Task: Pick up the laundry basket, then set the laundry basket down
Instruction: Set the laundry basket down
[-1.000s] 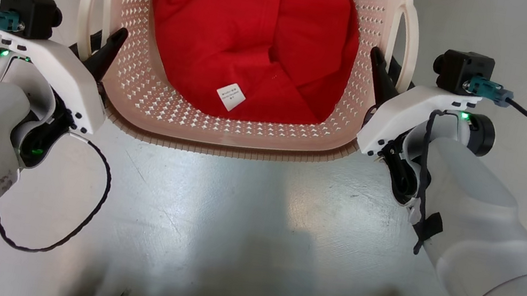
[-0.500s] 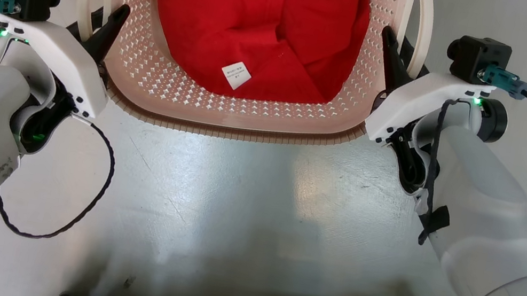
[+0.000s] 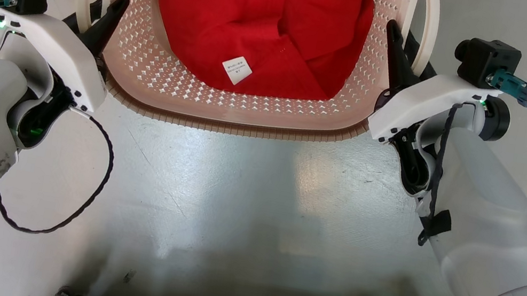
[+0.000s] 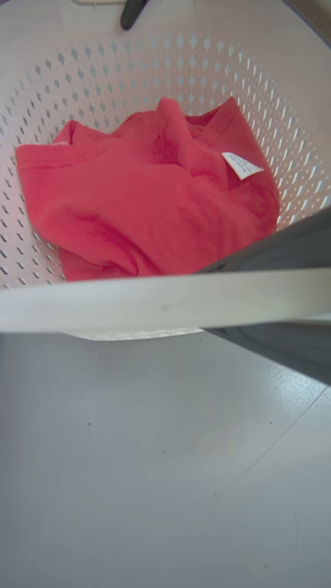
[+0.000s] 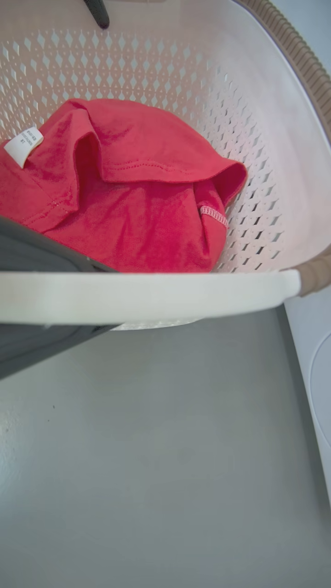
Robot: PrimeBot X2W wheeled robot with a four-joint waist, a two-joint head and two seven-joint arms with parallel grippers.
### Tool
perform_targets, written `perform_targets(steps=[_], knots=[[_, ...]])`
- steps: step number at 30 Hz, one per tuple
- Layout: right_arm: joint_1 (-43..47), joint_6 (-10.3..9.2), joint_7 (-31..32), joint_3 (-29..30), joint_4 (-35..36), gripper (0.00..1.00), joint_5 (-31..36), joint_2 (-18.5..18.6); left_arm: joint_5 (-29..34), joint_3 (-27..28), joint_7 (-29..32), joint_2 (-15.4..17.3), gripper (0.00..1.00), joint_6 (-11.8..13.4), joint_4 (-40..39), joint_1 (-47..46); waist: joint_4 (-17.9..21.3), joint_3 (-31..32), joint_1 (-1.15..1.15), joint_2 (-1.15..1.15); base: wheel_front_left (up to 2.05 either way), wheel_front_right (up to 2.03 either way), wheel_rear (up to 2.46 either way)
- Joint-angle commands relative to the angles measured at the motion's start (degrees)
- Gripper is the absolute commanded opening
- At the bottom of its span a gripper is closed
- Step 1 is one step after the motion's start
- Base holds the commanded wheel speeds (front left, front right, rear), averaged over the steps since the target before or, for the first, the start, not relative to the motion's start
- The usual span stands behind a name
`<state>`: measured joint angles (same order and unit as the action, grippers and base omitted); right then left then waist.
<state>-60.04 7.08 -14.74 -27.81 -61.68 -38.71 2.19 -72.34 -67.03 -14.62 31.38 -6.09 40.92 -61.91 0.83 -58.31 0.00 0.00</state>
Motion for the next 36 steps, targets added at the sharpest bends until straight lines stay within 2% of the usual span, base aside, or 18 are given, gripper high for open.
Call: perform_targets(steps=[1,2,3,4,5,6,7,25,36], knots=[[3.95,0.41,-0.26,0.00,-0.22,0.00,1.09,0.68,1.25,1.14,-0.38,2.47,0.00,-1.40,-1.42,0.23,0.00,-0.05,0.00,0.00,0.00,0.00,0.00],[4.10,0.41,-0.26,0.38,0.03,0.14,1.45,0.68,1.30,1.11,-0.38,2.48,0.00,-1.40,-1.40,0.31,0.02,-0.06,0.00,0.00,0.00,0.00,0.00],[4.26,0.41,-0.26,0.72,0.28,0.41,1.78,0.68,1.33,1.05,-0.38,2.48,0.00,-1.40,-1.37,0.35,0.03,-0.05,0.00,0.00,0.00,0.00,0.00],[4.42,0.41,-0.26,1.05,0.58,0.83,2.06,0.68,1.33,0.98,-0.38,2.48,0.13,-1.40,-1.34,0.38,0.05,-0.02,0.00,0.00,0.00,0.00,0.00],[4.57,0.41,-0.26,1.39,0.90,1.00,2.31,0.68,1.31,0.90,-0.38,2.48,0.39,-1.40,-1.28,0.39,0.07,0.02,0.00,0.00,0.00,0.00,0.00],[4.75,0.41,-0.26,1.68,1.16,1.00,2.51,0.68,1.28,0.80,-0.38,2.46,0.73,-1.40,-1.19,0.40,0.08,0.08,0.00,0.00,0.00,0.00,0.00],[4.93,0.41,-0.26,1.86,1.35,1.00,2.64,0.68,1.21,0.67,-0.38,2.42,1.00,-1.40,-1.09,0.41,0.08,0.14,0.00,0.00,0.00,0.00,0.00],[6.18,0.41,-0.26,2.07,3.08,1.00,2.23,0.68,0.11,-0.40,-0.38,2.42,1.00,-1.40,-0.01,0.34,0.58,1.50,0.00,0.00,0.00,0.00,0.00],[7.37,0.41,-0.26,0.56,2.93,1.00,0.56,0.68,-1.13,-0.54,-0.38,2.75,1.00,-1.40,0.79,2.08,1.43,4.68,0.00,0.00,0.00,0.00,0.00]])
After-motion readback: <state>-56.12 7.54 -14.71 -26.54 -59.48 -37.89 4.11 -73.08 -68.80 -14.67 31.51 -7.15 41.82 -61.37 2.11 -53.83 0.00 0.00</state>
